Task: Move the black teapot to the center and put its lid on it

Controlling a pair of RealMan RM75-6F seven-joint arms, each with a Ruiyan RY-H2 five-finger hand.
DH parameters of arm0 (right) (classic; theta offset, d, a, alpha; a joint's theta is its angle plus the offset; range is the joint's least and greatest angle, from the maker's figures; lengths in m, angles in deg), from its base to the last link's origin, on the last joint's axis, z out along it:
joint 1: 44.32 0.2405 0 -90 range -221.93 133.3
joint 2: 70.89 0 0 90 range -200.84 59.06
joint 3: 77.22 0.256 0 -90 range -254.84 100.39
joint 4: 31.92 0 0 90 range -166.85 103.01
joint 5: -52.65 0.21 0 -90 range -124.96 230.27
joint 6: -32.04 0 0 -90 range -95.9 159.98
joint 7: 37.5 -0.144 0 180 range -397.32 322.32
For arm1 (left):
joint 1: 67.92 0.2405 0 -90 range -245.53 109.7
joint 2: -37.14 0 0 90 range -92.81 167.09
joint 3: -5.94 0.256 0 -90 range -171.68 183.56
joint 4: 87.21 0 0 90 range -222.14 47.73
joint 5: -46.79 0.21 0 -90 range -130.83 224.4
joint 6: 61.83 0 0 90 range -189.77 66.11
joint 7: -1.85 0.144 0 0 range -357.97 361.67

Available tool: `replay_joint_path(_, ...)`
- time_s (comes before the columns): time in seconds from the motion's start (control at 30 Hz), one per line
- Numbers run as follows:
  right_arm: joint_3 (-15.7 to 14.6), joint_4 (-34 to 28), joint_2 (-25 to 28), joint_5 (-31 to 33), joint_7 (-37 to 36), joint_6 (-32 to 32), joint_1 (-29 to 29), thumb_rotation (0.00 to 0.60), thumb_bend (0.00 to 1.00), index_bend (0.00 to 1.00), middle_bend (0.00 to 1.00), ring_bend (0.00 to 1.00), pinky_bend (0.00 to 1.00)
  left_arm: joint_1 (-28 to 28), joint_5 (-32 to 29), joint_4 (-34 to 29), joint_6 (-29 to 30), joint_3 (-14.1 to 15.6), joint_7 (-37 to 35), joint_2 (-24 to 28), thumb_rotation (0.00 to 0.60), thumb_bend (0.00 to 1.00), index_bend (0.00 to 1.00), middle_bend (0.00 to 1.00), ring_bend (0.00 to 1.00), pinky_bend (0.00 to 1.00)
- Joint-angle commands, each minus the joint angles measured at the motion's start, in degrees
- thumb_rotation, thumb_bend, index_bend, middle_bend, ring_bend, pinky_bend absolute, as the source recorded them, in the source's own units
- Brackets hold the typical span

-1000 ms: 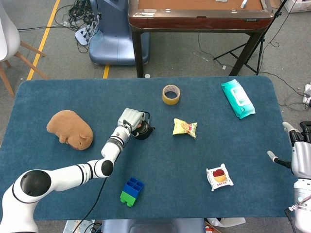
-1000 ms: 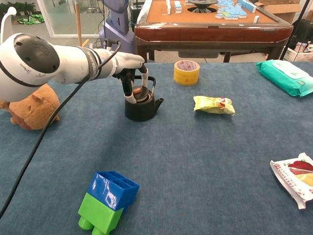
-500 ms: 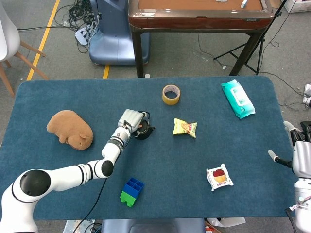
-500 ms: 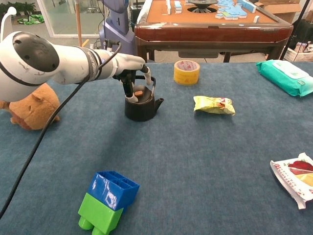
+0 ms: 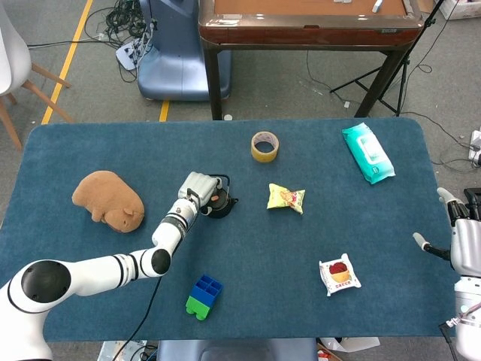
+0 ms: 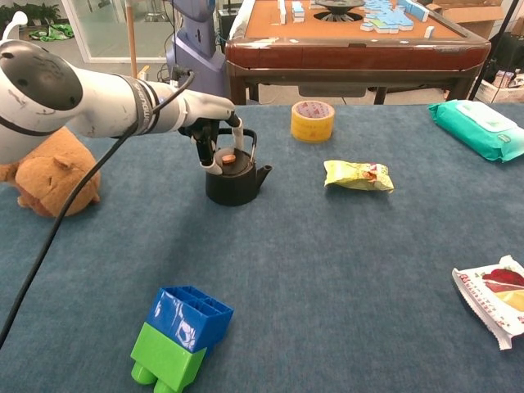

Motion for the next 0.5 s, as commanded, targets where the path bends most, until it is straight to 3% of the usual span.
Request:
replay_joint_path(0.03, 0.01, -0.09, -0.01, -0.05, 0.03, 0.13, -0.05, 0.600, 0.05, 0.19, 0.29, 0.09, 0.21, -0.26, -0.25, -0.37, 0.14, 0.08, 0.05, 0.05, 0.600, 0.25, 0.29, 1.00, 0.97, 1.00)
replay_joint_path(0.5, -0.02, -0.17, 0.08, -0.23, 0.06, 0.33, -0.27, 0.600, 0.05, 0.19, 0.29, 0.09, 0.21, 1.71, 3.82, -4.33, 2.77, -0.85, -3.83, 2.74, 0.600, 0.25, 0.30, 1.00, 0.96, 1.00)
